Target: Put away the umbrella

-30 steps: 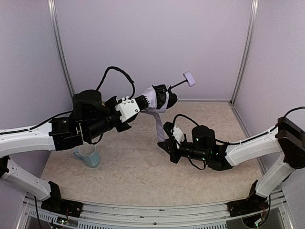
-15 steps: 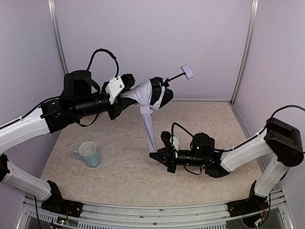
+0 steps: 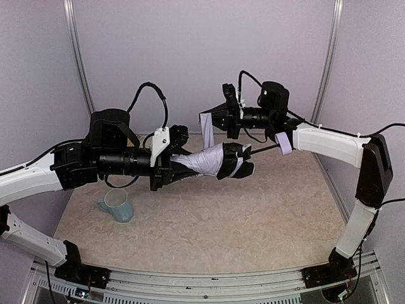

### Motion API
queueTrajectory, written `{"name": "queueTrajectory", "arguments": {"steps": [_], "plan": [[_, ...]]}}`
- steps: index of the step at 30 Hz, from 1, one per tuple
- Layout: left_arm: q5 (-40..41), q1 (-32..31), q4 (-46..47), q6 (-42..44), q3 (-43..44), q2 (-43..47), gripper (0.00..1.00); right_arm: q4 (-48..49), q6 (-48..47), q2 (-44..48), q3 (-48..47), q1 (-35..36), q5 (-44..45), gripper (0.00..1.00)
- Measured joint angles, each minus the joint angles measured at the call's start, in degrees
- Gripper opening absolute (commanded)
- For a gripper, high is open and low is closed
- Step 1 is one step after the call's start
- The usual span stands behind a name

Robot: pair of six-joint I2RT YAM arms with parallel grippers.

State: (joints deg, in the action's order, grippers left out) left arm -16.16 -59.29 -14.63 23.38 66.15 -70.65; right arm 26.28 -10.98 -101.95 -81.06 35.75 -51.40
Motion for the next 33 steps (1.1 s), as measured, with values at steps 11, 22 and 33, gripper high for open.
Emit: {"name": "queueTrajectory", "arguments": {"steps": [11, 22, 33], "plan": [[-10.75, 0.79, 9.55, -1.03, -6.88, -4.5, 0.0, -30.14, -22.6, 13.03, -1.25, 6.69, 3.56, 0.0], [-19.19, 6.56, 11.89, -6.75, -8.33, -12.87, 0.0, -25.57, -35.47, 23.8, 16.79, 20.48, 27.67, 0.0], [-29.27, 10.4, 15.13, -13.81, -16.37, -25.92, 0.0, -1.81, -28.2, 19.82, 43.52, 30.88, 42.64, 0.0]]}}
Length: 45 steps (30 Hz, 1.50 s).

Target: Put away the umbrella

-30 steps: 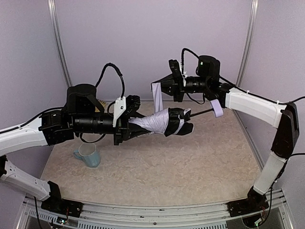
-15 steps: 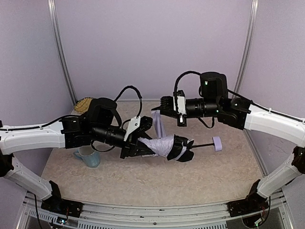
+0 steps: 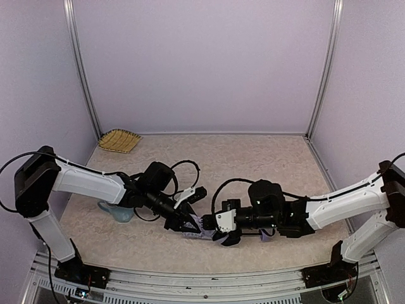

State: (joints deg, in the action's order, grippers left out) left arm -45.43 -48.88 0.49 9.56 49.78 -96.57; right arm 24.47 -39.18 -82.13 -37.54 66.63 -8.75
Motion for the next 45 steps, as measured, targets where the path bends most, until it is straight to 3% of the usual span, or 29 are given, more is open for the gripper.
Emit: {"name": "queueTrajectory", "arguments": {"steps": [7, 14, 18, 21, 26, 31, 33, 45], "plan": [[-2.45, 3.32, 3.28, -0.68, -0.13, -9.49, 0.0, 8.63, -0.24, -12.68, 0.61, 1.18, 6.12, 0.0], [-7.56, 5.73, 3.74, -0.42, 2.1, -14.34, 0.01, 12.72, -1.25, -15.23, 1.95, 1.18, 8.94, 0.0], [-8.79, 6.12, 3.76, -0.39, 2.58, -15.28, 0.14, 12.74, -3.37, -15.72, 1.92, 1.57, 10.6, 0.0], [-9.05, 6.21, 3.91, -0.42, 2.58, -15.47, 0.34, 13.27, -5.16, -16.37, 1.92, 2.49, 13.05, 0.0], [-8.0, 6.23, 5.81, -0.44, 1.31, -15.23, 0.56, 15.19, -7.41, -17.68, 2.4, 3.19, 15.08, 0.0], [-6.25, 7.1, 9.57, -0.5, -2.19, -12.96, 0.66, 16.98, -8.59, -18.78, 2.43, 3.76, 14.99, 0.0], [-6.19, 7.48, 10.56, -0.5, -2.99, -12.41, 0.77, 17.27, -8.81, -18.95, 2.45, 3.78, 14.93, 0.0], [-3.96, 7.63, 14.45, -0.33, -1.25, -1.33, 0.77, 17.66, -9.05, -18.97, 2.84, 3.87, 14.36, 0.0]]}}
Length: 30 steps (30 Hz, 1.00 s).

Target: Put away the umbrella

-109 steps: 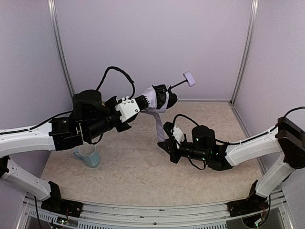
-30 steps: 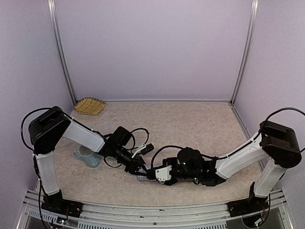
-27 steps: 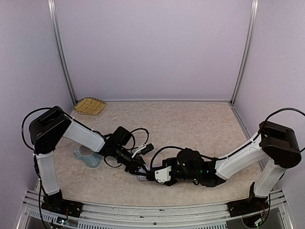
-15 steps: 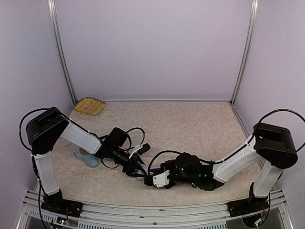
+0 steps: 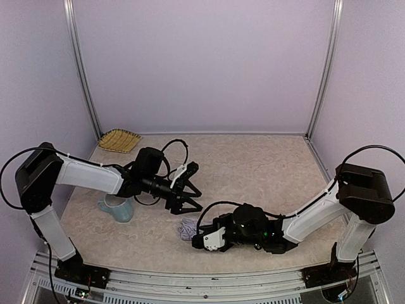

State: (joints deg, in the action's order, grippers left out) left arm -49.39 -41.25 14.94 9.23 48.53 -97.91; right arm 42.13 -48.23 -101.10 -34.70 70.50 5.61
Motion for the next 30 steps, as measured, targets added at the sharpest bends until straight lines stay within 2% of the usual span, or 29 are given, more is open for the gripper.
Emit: {"name": "queueTrajectory", "arguments": {"steps": [5, 12, 22, 26, 30], "plan": [[4.42, -1.99, -6.78, 1.77, 8.44, -6.1, 0.76, -0.02, 0.02, 0.02, 0.0, 0.0, 0.02, 0.0], [8.2, -3.43, -13.44, 1.11, 5.14, -7.52, 0.78, -0.42, 0.07, 0.13, 0.17, 0.24, -0.13, 0.0], [6.19, -3.61, -16.15, 0.13, 4.33, -7.67, 0.8, -1.07, -0.11, 0.2, 0.2, 0.72, 0.0, 0.05], [6.43, -4.17, -16.31, -0.24, 3.67, -7.76, 0.72, -1.07, -0.63, 0.2, 0.52, 1.25, -0.35, 0.08], [6.14, -4.63, -18.8, 0.24, 5.68, -9.53, 0.64, -1.09, -1.31, 0.17, 0.76, 1.25, -0.09, 0.19]]}}
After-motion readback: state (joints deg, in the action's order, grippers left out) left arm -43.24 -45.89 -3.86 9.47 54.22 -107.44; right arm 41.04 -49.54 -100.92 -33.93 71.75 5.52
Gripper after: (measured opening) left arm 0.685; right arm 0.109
